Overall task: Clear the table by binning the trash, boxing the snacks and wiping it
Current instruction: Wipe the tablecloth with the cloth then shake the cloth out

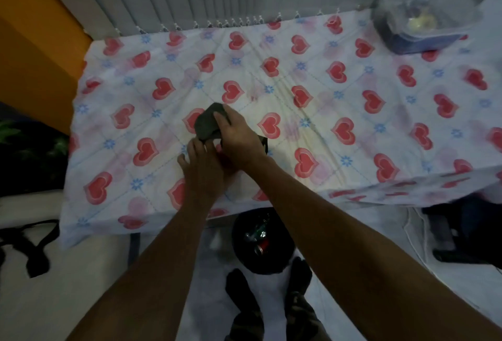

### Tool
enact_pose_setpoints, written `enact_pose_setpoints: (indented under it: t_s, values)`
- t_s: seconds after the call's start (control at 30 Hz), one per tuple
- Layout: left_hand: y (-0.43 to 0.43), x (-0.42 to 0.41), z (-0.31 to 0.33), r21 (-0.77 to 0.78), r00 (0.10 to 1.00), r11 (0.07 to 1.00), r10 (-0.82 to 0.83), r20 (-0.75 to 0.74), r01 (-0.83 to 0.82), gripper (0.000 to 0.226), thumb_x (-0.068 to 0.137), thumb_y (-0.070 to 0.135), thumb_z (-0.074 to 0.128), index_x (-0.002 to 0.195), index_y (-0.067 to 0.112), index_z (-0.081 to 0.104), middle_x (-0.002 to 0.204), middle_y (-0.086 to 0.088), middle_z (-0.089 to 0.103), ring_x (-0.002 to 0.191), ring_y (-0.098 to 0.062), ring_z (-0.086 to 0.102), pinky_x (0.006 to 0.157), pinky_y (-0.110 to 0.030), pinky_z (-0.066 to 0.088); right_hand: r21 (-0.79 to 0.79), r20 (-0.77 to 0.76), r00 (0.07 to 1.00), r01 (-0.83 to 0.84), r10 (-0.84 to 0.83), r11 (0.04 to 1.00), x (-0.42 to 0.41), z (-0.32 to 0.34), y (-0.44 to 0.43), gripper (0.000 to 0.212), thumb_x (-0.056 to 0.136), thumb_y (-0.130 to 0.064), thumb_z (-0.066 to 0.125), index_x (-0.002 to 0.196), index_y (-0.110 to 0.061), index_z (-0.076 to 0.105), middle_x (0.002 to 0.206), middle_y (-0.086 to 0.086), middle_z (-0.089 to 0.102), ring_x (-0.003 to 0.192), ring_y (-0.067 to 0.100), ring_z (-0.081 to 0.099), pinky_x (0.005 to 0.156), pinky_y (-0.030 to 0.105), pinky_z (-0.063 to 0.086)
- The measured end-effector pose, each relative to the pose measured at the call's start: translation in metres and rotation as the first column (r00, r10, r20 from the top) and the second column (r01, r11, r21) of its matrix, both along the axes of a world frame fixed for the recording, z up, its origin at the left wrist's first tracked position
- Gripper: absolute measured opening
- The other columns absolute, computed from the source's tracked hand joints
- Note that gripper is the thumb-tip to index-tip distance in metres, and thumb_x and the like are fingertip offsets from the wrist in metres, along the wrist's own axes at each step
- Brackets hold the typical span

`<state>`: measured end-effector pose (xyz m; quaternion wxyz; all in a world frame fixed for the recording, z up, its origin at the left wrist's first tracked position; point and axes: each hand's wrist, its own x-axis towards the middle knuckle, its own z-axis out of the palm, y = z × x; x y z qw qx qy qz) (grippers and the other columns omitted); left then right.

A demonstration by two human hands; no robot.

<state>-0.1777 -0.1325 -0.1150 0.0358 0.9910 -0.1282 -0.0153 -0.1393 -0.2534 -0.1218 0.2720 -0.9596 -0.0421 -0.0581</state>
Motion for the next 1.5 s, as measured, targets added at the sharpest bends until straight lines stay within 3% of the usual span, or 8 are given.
enact_pose_setpoints:
  t_s: [0.07,0.13,0.3,0.43,0.63,0.8,1.17,1.5]
  values:
    - [-0.001,0.001,-0.003,0.020,1.000,1.000,0.018,0.000,-0.018,0.097,0.077,0.079,0.020,0.131,0.006,0.051,0.134,-0.023,0.053,0.124,-0.039,0.051,0.099,-0.055,0.043,-0.197,-0.009,0.997,-0.076,0.075,0.978,0.003,-0.010,0.001,0.054,0.097,-0.034,0.036,0.142,-0.008,0.048,0.144,0.025,0.049,0.132,0.043,0.049,0.102,0.056,0.048]
    - [-0.004,0.003,-0.002,0.020,0.999,0.999,0.035,0.001,-0.035,0.094,0.075,0.083,0.031,0.132,0.010,0.050,0.136,-0.019,0.052,0.125,-0.036,0.049,0.099,-0.053,0.041,-0.306,0.018,0.995,-0.089,0.099,0.948,0.004,-0.013,-0.004,0.054,0.094,-0.025,0.038,0.135,0.007,0.053,0.139,0.033,0.050,0.129,0.046,0.051,0.104,0.052,0.049]
    - [-0.005,0.004,-0.004,-0.001,0.998,0.999,0.050,-0.030,-0.050,0.102,0.071,0.089,0.037,0.140,0.014,0.043,0.149,-0.016,0.039,0.135,-0.036,0.039,0.102,-0.058,0.037,-0.242,0.064,0.996,0.079,-0.065,0.967,0.016,-0.011,-0.020,0.042,0.097,-0.013,0.048,0.131,0.009,0.056,0.133,0.035,0.054,0.124,0.046,0.055,0.104,0.052,0.048]
    - [-0.008,0.004,-0.002,0.025,0.997,0.997,0.070,-0.035,-0.069,0.108,0.071,0.091,0.038,0.142,0.010,0.041,0.150,-0.018,0.037,0.137,-0.039,0.036,0.103,-0.061,0.036,-0.219,-0.064,0.943,0.305,-0.326,0.927,0.018,-0.011,-0.051,0.037,0.100,-0.004,0.052,0.133,0.013,0.050,0.132,0.041,0.051,0.125,0.052,0.052,0.102,0.054,0.048]
    - [-0.008,0.007,0.000,0.061,0.997,0.996,0.063,-0.051,-0.060,0.111,0.069,0.091,0.044,0.142,0.008,0.041,0.149,-0.020,0.036,0.136,-0.039,0.035,0.099,-0.061,0.038,-0.341,-0.085,0.796,0.541,-0.599,0.768,-0.016,-0.014,-0.099,0.046,0.102,-0.010,0.040,0.145,0.008,0.037,0.147,0.041,0.035,0.137,0.054,0.036,0.114,0.059,0.033]
    - [-0.008,0.006,0.000,0.056,0.997,0.997,0.050,-0.060,-0.047,0.113,0.067,0.092,0.043,0.142,0.007,0.041,0.150,-0.022,0.036,0.136,-0.041,0.035,0.099,-0.062,0.037,-0.386,-0.185,0.714,0.579,-0.675,0.719,-0.045,-0.007,-0.125,0.056,0.102,-0.013,0.031,0.153,0.004,0.018,0.157,0.039,0.012,0.147,0.053,0.012,0.119,0.062,0.014]
    - [-0.007,0.005,0.004,0.023,0.998,0.999,0.037,-0.045,-0.036,0.113,0.068,0.093,0.043,0.138,0.005,0.047,0.147,-0.024,0.042,0.133,-0.042,0.041,0.098,-0.063,0.039,-0.418,-0.191,0.569,0.690,-0.800,0.591,-0.135,-0.007,-0.155,0.062,0.099,-0.027,0.045,0.153,-0.004,0.024,0.156,0.030,0.025,0.145,0.046,0.024,0.117,0.056,0.025]
    - [-0.007,0.003,0.006,0.063,0.998,0.998,-0.002,-0.069,0.006,0.112,0.070,0.089,0.051,0.135,-0.002,0.050,0.145,-0.028,0.045,0.128,-0.048,0.046,0.094,-0.069,0.043,-0.372,-0.241,0.520,0.730,-0.819,0.573,-0.197,0.003,-0.159,0.065,0.098,-0.018,0.055,0.153,-0.004,0.024,0.156,0.032,0.022,0.144,0.047,0.027,0.111,0.056,0.039]
